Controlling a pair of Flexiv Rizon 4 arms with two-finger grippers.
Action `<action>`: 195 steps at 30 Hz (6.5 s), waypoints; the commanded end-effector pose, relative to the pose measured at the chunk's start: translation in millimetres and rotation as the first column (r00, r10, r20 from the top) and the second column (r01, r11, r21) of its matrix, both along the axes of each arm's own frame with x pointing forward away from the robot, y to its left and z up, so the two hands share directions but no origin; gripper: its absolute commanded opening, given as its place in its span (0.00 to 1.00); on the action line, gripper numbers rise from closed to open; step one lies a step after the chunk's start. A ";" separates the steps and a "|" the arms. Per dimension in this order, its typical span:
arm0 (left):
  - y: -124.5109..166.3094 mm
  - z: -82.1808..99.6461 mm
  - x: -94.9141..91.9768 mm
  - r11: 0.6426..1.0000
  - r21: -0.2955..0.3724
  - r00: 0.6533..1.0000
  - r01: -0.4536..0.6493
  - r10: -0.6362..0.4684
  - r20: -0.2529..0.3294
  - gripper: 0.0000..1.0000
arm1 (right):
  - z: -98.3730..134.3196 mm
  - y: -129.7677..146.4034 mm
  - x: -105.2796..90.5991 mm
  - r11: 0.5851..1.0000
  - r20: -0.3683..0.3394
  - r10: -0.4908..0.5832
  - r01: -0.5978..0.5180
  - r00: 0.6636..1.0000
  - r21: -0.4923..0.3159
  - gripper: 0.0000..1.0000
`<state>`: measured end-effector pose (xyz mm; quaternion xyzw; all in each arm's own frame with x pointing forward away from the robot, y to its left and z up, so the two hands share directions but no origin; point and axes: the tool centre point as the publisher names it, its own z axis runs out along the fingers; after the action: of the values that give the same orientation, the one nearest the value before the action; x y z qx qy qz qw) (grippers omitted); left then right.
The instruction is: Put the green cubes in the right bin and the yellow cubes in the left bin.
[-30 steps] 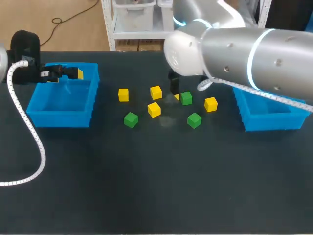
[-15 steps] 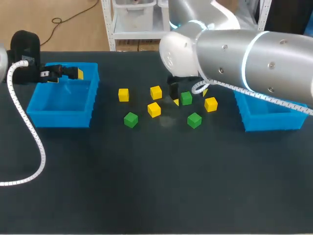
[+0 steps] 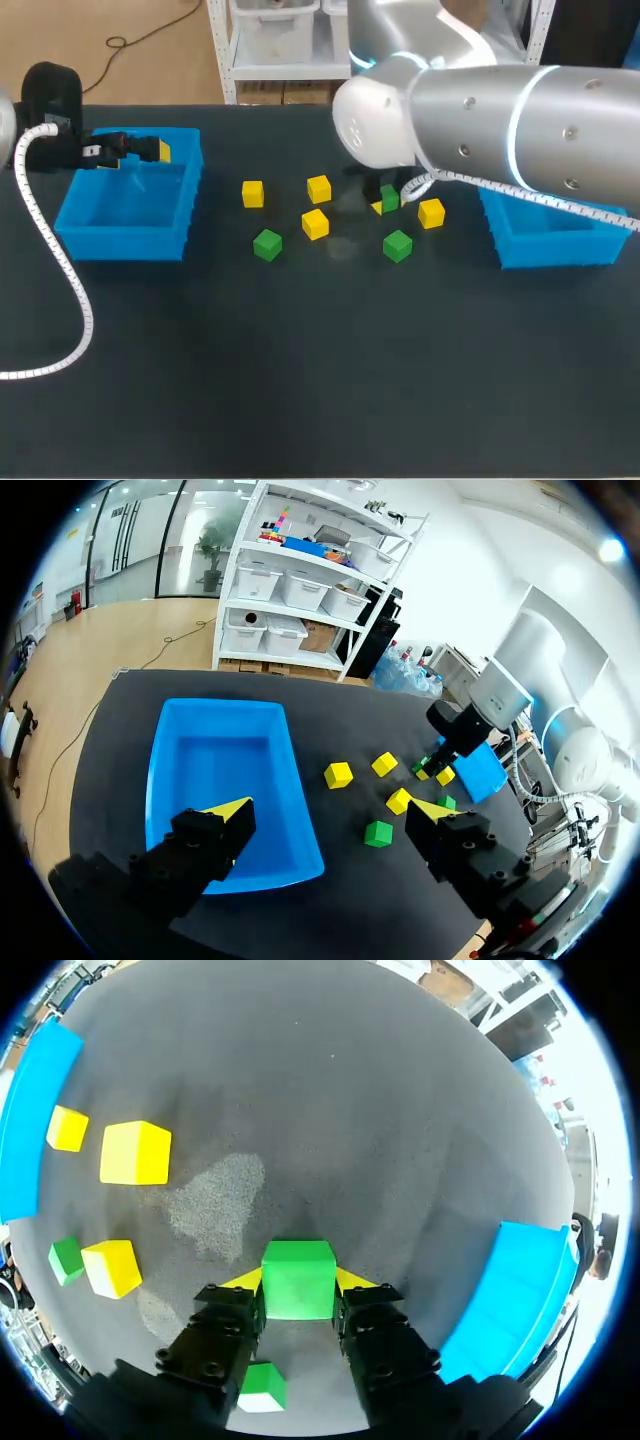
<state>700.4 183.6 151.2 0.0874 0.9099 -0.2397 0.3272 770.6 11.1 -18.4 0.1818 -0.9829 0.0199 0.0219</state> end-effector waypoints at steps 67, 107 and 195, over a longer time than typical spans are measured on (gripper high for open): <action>1.3 -1.4 -0.6 1.000 -0.007 1.000 0.003 -0.003 0.006 1.00 | 154.7 73.8 -54.1 0.875 0.360 0.402 -0.469 0.842 0.121 1.00; 1.3 -1.4 -0.6 1.000 -0.007 1.000 0.003 -0.003 0.006 1.00 | 26.3 174.4 -84.3 0.725 0.124 0.673 -0.683 0.730 0.085 1.00; 1.3 -1.4 -0.6 1.000 -0.007 1.000 0.003 -0.003 0.006 1.00 | 122.1 -197.3 -54.7 0.840 0.403 -0.530 0.526 0.746 0.131 1.00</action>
<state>700.4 183.5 151.1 0.0874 0.9099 -0.2396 0.3272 730.1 -186.7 102.7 -0.1171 -0.9923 0.0243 0.0333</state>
